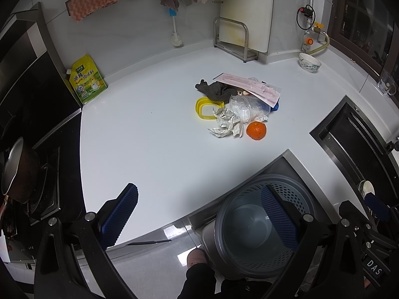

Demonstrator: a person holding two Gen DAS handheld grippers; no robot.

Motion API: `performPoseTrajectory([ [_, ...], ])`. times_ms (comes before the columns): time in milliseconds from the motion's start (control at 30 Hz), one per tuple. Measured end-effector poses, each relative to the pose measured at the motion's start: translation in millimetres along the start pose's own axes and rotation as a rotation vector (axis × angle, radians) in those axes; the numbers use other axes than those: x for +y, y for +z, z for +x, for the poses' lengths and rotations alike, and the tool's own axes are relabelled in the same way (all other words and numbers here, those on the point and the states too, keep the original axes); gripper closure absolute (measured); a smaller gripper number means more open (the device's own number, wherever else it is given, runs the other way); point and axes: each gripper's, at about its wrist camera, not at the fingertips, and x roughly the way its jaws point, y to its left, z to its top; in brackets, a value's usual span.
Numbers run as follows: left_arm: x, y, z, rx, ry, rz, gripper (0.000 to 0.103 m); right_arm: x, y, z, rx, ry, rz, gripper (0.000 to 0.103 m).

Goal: Collect trash
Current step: 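Grasp the pink toothbrush box with the right tool while the left tool approaches the black glove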

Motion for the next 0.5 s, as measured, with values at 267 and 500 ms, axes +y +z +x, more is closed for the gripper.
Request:
performPoseTrajectory([
  [267, 0.3, -2.0, -1.8, 0.009, 0.007, -0.017, 0.006, -3.4, -2.7, 3.3, 0.004, 0.011, -0.007, 0.026],
  [500, -2.9, -9.8, 0.4, 0.027, 0.051, -0.085, 0.006, -21.5, 1.1, 10.4, 0.007, 0.052, -0.048, 0.026],
])
